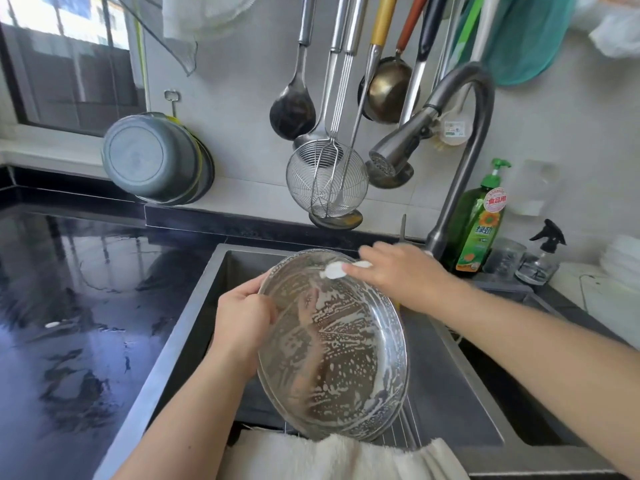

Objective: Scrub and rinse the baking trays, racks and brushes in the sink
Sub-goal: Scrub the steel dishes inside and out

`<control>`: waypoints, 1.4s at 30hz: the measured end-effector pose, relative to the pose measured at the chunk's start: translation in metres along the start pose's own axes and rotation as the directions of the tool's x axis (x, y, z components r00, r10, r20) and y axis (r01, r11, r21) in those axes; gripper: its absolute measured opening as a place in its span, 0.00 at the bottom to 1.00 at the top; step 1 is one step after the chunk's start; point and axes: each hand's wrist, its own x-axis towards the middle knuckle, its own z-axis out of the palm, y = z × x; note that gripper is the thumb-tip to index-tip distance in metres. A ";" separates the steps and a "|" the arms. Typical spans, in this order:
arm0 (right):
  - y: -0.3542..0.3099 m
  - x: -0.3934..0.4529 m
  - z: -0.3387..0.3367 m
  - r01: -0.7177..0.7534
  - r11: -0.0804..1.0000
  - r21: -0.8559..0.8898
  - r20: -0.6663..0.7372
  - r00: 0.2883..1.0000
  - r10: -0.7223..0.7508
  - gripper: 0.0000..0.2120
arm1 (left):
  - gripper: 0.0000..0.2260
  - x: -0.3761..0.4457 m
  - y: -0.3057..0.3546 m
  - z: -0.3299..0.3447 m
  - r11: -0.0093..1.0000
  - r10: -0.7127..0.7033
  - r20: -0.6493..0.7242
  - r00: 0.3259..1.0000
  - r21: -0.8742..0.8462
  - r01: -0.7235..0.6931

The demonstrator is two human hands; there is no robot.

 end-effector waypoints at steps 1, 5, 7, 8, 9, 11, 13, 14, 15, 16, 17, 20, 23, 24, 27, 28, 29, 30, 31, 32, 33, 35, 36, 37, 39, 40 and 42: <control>0.007 0.008 -0.005 0.065 0.996 -0.059 0.005 0.998 -0.065 0.33 | 0.35 0.000 -0.001 0.001 1.000 0.003 0.017 1.000 0.017 -0.003; 0.022 0.008 -0.011 0.119 0.982 -0.150 0.166 0.982 -0.094 0.27 | 0.36 0.003 0.000 -0.004 0.998 0.046 -0.004 0.999 0.039 -0.046; 0.012 -0.015 -0.005 0.097 0.989 -0.115 0.284 0.957 -0.061 0.27 | 0.34 0.006 0.000 -0.008 0.997 0.077 -0.048 0.996 0.007 -0.077; 0.002 -0.028 -0.001 0.087 0.994 -0.065 0.335 0.940 -0.060 0.27 | 0.32 0.006 0.000 -0.008 0.995 0.097 -0.058 0.994 0.001 -0.097; -0.012 -0.040 0.002 0.079 0.997 0.002 0.418 0.906 -0.073 0.27 | 0.31 0.005 0.000 -0.006 0.993 0.117 -0.062 0.991 0.004 -0.117; -0.039 -0.054 0.007 0.059 0.988 0.144 0.571 0.810 -0.132 0.29 | 0.31 0.002 0.000 -0.003 0.989 0.144 -0.058 0.988 0.018 -0.143; -0.038 -0.046 0.006 0.021 0.986 0.162 0.581 0.806 -0.113 0.27 | 0.32 0.001 -0.001 0.000 0.989 0.148 -0.044 0.988 0.019 -0.147; -0.028 -0.038 0.008 -0.010 0.996 0.091 0.545 0.837 -0.042 0.25 | 0.32 0.000 -0.002 0.002 0.989 0.149 -0.039 0.988 0.024 -0.148; -0.018 -0.029 0.005 -0.067 0.998 0.022 0.481 0.876 0.048 0.24 | 0.32 0.000 -0.001 0.002 0.988 0.152 -0.035 0.988 0.032 -0.151; -0.007 -0.022 0.003 -0.125 0.992 -0.025 0.404 0.906 0.124 0.24 | 0.32 0.000 -0.001 0.003 0.987 0.157 -0.036 0.987 0.036 -0.156; -0.001 -0.019 0.001 -0.166 0.985 -0.052 0.364 0.915 0.174 0.24 | 0.32 0.000 -0.001 0.003 0.986 0.163 -0.046 0.986 0.033 -0.162; -0.024 -0.032 -0.001 -0.187 0.982 0.030 0.454 0.878 0.154 0.23 | 0.32 0.003 0.000 -0.001 0.984 0.163 -0.127 0.978 -0.054 -0.171; -0.083 -0.050 -0.005 -0.309 0.903 0.300 0.621 0.782 0.062 0.22 | 0.32 0.004 0.001 -0.001 0.977 0.176 -0.140 0.974 -0.095 -0.190; -0.097 -0.048 -0.010 -0.380 0.843 0.380 0.683 0.730 0.021 0.20 | 0.31 0.002 0.000 0.000 0.977 0.182 -0.124 0.975 -0.088 -0.194; -0.123 -0.027 -0.034 -0.612 0.477 0.631 0.737 0.665 -0.123 0.17 | 0.32 0.001 -0.004 0.001 0.977 0.197 -0.116 0.973 -0.056 -0.205; -0.126 -0.020 -0.042 -0.655 0.287 0.699 0.708 0.691 -0.146 0.17 | 0.32 0.002 -0.005 0.000 0.976 0.207 -0.131 0.970 -0.045 -0.214; -0.127 -0.016 -0.048 -0.665 0.132 0.735 0.678 0.721 -0.146 0.17 | 0.32 0.005 -0.005 -0.002 0.974 0.214 -0.151 0.965 -0.037 -0.222; -0.127 -0.013 -0.052 -0.661 0.089 0.745 0.667 0.732 -0.137 0.17 | 0.32 0.007 -0.005 -0.004 0.973 0.216 -0.175 0.961 -0.041 -0.226; -0.123 -0.011 -0.055 -0.666 0.145 0.731 0.681 0.722 -0.117 0.17 | 0.32 0.008 -0.004 -0.006 0.971 0.213 -0.201 0.956 -0.063 -0.229; -0.119 -0.012 -0.055 -0.676 0.256 0.691 0.712 0.697 -0.085 0.16 | 0.31 0.008 -0.003 -0.009 0.968 0.205 -0.225 0.952 -0.094 -0.231; -0.116 -0.015 -0.054 -0.688 0.356 0.632 0.748 0.662 -0.048 0.16 | 0.31 0.007 -0.002 -0.009 0.965 0.200 -0.239 0.950 -0.121 -0.233; -0.115 -0.020 -0.052 -0.726 0.351 0.592 0.779 0.626 -0.018 0.17 | 0.31 0.005 -0.001 -0.008 0.960 0.195 -0.238 0.951 -0.155 -0.235; -0.117 -0.019 -0.054 -0.737 0.246 0.630 0.766 0.641 -0.039 0.18 | 0.31 0.005 -0.001 -0.007 0.958 0.192 -0.235 0.953 -0.167 -0.234; -0.121 -0.016 -0.056 -0.722 0.142 0.677 0.733 0.678 -0.054 0.18 | 0.31 0.005 -0.001 -0.005 0.957 0.184 -0.232 0.955 -0.178 -0.228; -0.134 -0.013 -0.062 -0.661 0.022 0.750 0.662 0.749 -0.029 0.18 | 0.31 0.005 -0.003 -0.004 0.958 0.150 -0.235 0.960 -0.204 -0.200; -0.137 -0.013 -0.062 -0.646 0.022 0.763 0.646 0.763 -0.001 0.18 | 0.31 0.005 -0.003 -0.005 0.958 0.131 -0.238 0.963 -0.221 -0.185; -0.142 -0.015 -0.064 -0.629 0.105 0.771 0.628 0.777 0.046 0.18 | 0.31 0.006 -0.004 -0.005 0.951 0.099 -0.247 0.964 -0.261 -0.164</control>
